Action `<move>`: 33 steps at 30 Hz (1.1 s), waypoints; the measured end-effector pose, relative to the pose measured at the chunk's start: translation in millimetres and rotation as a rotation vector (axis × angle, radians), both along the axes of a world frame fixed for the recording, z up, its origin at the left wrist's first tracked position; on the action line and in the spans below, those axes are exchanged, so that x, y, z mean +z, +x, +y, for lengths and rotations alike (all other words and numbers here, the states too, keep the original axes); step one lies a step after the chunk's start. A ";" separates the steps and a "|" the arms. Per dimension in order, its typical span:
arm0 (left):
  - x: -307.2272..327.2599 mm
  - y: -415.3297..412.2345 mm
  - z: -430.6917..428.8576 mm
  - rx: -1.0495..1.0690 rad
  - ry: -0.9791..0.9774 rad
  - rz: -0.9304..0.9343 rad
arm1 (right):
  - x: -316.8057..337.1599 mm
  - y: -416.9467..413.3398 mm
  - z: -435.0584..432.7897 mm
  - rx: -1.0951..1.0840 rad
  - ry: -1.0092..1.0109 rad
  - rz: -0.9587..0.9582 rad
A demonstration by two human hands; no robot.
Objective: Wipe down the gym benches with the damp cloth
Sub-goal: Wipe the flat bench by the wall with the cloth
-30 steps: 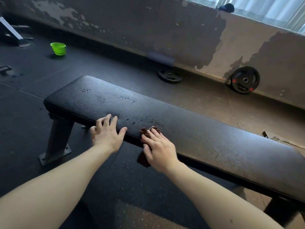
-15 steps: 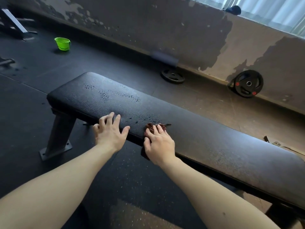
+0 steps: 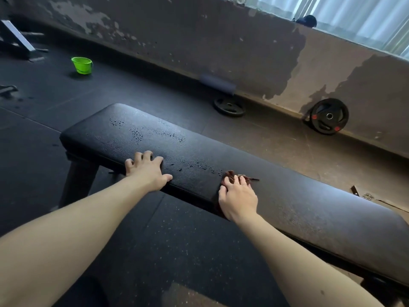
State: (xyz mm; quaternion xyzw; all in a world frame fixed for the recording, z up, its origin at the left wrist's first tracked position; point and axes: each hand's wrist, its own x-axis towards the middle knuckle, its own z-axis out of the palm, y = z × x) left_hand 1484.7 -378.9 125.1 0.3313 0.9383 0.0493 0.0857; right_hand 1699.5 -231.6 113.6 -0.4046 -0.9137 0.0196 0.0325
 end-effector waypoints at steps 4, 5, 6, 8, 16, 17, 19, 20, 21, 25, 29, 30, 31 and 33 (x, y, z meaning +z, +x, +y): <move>4.3 -1.4 3.1 0.028 -0.021 -0.054 | 1.4 -50.5 -13.5 0.041 -0.043 -0.005; 6.0 -0.6 5.4 0.033 -0.040 -0.046 | 0.6 -63.7 -18.4 0.079 -0.051 0.000; 7.8 0.6 8.5 0.034 -0.064 -0.024 | -0.1 -74.2 -22.2 0.122 -0.056 0.005; 11.9 2.3 15.3 0.020 -0.108 0.038 | -1.5 -81.6 -22.8 0.209 -0.070 0.021; 21.4 -2.5 23.6 0.022 -0.100 -0.006 | -2.0 -12.6 51.7 0.027 -0.052 0.038; 20.0 -2.1 22.6 0.024 -0.092 -0.008 | -4.2 -14.1 53.3 -0.015 -0.048 0.029; 17.2 -1.6 21.0 0.029 -0.075 -0.009 | -5.8 -29.9 45.4 -0.081 -0.046 -0.005; 16.5 -1.5 21.0 0.030 -0.066 -0.011 | -5.4 -41.3 38.5 -0.084 -0.045 -0.013; 16.3 -1.8 21.1 0.029 -0.061 -0.013 | -5.0 -53.7 29.9 -0.055 -0.042 -0.010; 16.1 -1.1 19.5 0.037 -0.050 -0.039 | -5.5 -92.3 0.5 0.201 -0.072 0.021; 15.7 -2.1 18.5 0.032 -0.051 -0.035 | 1.1 -78.3 21.5 0.269 -0.104 0.007; 15.0 -2.7 18.4 0.033 -0.047 -0.037 | 0.8 -68.7 36.9 0.229 -0.094 0.001; 14.4 -3.0 18.3 0.032 -0.047 -0.037 | -0.9 -59.4 53.3 0.170 -0.081 -0.002; 13.5 -3.6 18.6 0.026 -0.053 -0.030 | -3.6 -44.8 79.7 0.034 -0.068 -0.015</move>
